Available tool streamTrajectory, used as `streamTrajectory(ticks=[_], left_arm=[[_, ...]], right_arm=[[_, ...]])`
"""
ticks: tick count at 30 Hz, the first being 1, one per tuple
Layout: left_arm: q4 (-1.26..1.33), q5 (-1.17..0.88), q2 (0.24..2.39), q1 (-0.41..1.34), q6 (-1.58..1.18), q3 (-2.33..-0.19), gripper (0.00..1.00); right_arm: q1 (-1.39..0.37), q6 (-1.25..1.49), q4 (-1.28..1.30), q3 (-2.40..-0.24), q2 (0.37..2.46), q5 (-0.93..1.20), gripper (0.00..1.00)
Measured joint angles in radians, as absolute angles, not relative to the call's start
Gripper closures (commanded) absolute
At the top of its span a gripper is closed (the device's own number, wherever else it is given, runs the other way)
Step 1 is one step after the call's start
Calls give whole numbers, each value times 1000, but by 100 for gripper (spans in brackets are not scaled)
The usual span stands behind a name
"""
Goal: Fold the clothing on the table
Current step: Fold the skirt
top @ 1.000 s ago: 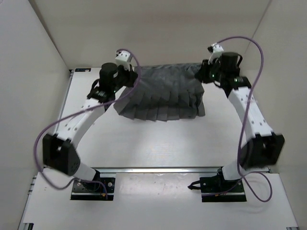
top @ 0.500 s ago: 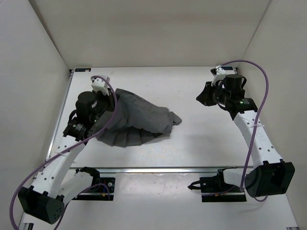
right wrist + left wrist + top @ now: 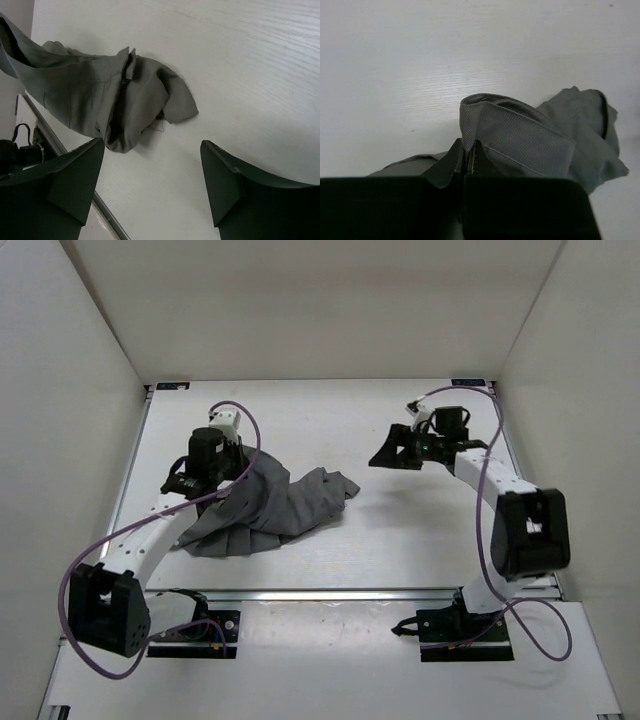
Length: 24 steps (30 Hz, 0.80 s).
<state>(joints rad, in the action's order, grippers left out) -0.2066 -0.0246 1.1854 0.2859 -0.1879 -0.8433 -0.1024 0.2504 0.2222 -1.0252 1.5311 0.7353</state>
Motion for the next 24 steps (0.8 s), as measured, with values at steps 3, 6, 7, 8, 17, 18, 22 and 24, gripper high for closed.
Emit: streamTrajectory(ticks=[3,6,7,8,17,18,22,24], left_arm=[[-225,15,1227,266,-197,-843,100],[-233,27,1261,254,-211,-842,100],[-231,29,1270,253,-216,-839,100],[-227,29,1277,253,-220,-834,100],[-210,18,1334,228,-252,-806,100],[-208,18,1338,223,-253,-806,100],[-205,16,1356,213,-256,-807,100],[-206,16,1366,211,-256,-807,100]], right_arm=[[-160,258,221,-1142,1679,759,25],[-225,257,217,-1324,1808,780,25],[-243,255,215,-1391,1847,789,25],[-257,253,211,-1444,1878,796,25],[-323,232,260,-1596,2045,842,30],[-323,233,270,-1575,2045,844,30],[-335,233,284,-1527,2045,856,30],[-352,233,290,-1522,2052,859,29]])
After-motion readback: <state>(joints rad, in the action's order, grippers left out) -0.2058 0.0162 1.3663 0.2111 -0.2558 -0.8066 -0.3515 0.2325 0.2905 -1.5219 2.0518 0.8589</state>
